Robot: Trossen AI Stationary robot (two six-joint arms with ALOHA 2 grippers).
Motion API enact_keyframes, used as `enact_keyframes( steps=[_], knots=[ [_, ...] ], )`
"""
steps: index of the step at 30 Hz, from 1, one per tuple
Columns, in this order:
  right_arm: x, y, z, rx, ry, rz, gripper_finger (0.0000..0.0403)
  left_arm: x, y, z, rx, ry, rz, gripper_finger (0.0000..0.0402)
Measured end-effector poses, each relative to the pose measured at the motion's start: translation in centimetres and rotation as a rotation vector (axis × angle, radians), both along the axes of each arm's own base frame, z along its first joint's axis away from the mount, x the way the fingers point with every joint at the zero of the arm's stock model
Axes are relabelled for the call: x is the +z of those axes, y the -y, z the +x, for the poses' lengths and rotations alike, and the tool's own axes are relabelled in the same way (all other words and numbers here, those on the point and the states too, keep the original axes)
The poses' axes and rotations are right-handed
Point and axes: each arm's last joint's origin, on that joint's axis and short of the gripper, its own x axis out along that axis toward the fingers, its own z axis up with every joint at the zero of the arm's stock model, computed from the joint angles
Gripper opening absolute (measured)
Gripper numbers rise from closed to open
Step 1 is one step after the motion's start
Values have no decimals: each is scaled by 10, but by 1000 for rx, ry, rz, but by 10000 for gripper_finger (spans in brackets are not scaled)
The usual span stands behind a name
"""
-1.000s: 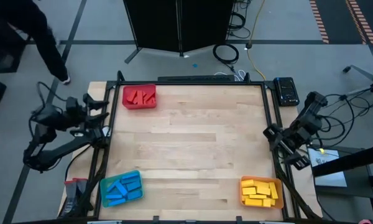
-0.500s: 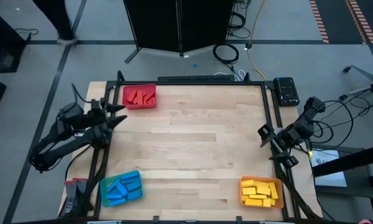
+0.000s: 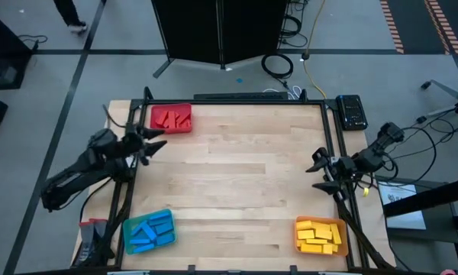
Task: Sort blocks
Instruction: Return to Home Position
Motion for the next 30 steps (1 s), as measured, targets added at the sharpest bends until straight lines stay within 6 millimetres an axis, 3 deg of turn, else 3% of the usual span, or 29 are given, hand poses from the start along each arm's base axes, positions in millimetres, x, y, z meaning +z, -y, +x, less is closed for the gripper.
enact_keyframes(
  steps=[5, 9, 16, 30],
  knots=[
    [0, 1, 1, -2, -12, 32, 235, -35, -5, 15, -33, 7, -70, 267],
    [0, 2, 2, -11, -11, 37, 235, -52, -2, 23, -76, 53, -100, 267],
    [-3, 6, 5, -68, -34, 25, 236, -56, 17, 30, -207, 68, -91, 267],
    [-13, 18, 13, -194, -124, -44, 236, -52, 47, 28, -236, 92, -38, 267]
  ],
)
